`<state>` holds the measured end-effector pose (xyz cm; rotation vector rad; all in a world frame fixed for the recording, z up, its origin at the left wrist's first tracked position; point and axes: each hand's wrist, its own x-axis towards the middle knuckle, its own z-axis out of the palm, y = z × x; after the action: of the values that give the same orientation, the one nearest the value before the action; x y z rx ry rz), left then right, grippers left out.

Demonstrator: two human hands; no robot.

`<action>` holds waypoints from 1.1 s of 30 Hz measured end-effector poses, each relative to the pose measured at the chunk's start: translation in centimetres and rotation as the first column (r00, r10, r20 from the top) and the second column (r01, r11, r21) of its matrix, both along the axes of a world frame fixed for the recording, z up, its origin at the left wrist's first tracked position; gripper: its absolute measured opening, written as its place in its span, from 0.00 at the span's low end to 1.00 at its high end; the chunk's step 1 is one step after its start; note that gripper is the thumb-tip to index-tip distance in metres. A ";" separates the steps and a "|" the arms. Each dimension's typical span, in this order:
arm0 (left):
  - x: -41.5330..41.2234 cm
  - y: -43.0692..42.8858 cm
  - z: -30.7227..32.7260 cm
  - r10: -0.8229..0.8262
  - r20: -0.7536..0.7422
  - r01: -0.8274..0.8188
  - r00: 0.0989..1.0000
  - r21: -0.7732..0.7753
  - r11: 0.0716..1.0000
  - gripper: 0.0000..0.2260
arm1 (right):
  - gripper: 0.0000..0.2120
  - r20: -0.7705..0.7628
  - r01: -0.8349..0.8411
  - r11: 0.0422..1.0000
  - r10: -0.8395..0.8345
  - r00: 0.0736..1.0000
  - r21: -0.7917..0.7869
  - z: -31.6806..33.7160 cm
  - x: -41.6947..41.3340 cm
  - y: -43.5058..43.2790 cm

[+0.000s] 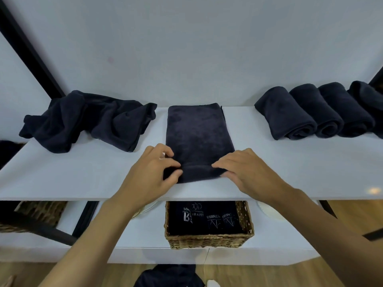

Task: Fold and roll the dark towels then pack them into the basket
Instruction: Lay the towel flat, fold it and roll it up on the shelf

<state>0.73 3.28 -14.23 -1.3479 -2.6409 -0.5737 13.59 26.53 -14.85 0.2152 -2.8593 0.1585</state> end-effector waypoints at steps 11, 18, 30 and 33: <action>-3.9 1.4 2.0 -0.085 0.517 0.054 0.852 0.075 0.996 0.05 | 0.04 0.157 0.129 0.887 -0.065 0.985 -0.443 2.6 -3.1 1.6; -5.3 3.0 1.4 0.037 0.500 -0.064 0.865 0.037 0.997 0.02 | 0.17 -0.095 -0.004 0.995 0.013 0.995 0.100 0.4 -1.5 1.8; -3.3 1.9 0.8 -0.058 0.100 0.049 0.993 0.088 0.995 0.14 | 0.05 0.402 0.260 0.718 0.031 0.915 -0.646 3.3 -4.3 3.7; -5.0 3.0 1.5 -0.061 0.293 0.045 0.954 0.062 0.997 0.08 | 0.05 0.409 0.301 0.743 -0.040 0.912 -0.598 3.4 -5.3 3.9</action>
<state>-4.29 6.26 -12.70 -1.4194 -2.7973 -0.9148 8.25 30.40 -11.44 -0.2593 -2.9365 1.2600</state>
